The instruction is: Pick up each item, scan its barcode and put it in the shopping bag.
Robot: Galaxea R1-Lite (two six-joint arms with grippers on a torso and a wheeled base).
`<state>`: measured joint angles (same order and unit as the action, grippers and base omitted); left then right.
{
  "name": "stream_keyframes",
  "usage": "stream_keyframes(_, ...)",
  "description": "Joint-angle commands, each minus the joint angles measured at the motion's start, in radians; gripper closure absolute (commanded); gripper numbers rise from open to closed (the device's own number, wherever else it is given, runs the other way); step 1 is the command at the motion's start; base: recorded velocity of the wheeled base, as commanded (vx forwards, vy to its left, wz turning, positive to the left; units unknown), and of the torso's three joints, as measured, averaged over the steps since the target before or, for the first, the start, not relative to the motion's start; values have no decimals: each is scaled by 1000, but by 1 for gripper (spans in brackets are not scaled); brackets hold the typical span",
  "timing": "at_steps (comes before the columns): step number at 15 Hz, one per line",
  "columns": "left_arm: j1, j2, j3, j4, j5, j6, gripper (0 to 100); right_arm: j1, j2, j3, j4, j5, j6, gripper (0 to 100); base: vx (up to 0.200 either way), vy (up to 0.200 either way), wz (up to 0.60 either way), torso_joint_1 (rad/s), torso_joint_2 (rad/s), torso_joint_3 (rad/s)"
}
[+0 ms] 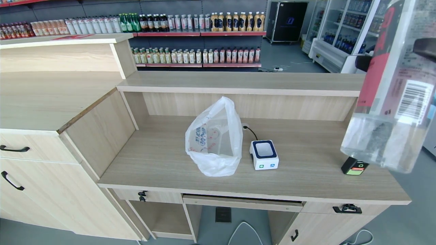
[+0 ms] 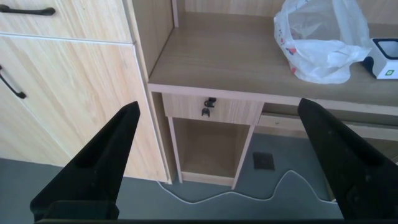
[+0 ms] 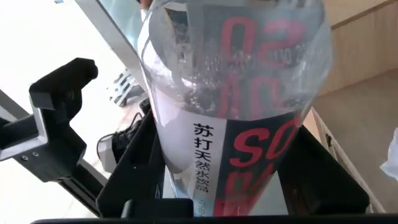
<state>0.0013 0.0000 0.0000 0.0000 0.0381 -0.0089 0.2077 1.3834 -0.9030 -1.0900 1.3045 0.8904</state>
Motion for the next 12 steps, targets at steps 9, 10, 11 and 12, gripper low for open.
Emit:
stream_keyframes(9, 0, 0, 0, 0, 0, 0, 0, 137, -96, 111, -133, 67, 55, 100, 0, 0, 0, 0, 0, 0)
stream_keyframes(10, 0, 0, 0, 0, 0, 0, 0, 137, -99, 115, -134, 67, 55, 100, 0, 0, 0, 0, 0, 0)
stream_keyframes(11, 0, 0, 0, 0, 0, 0, 0, 137, -101, 113, -134, 67, 56, 100, 0, 0, 0, 0, 0, 0)
stream_keyframes(12, 0, 0, 0, 0, 0, 0, 0, 139, -103, 113, -133, 67, 56, 100, 0, 0, 0, 0, 0, 0)
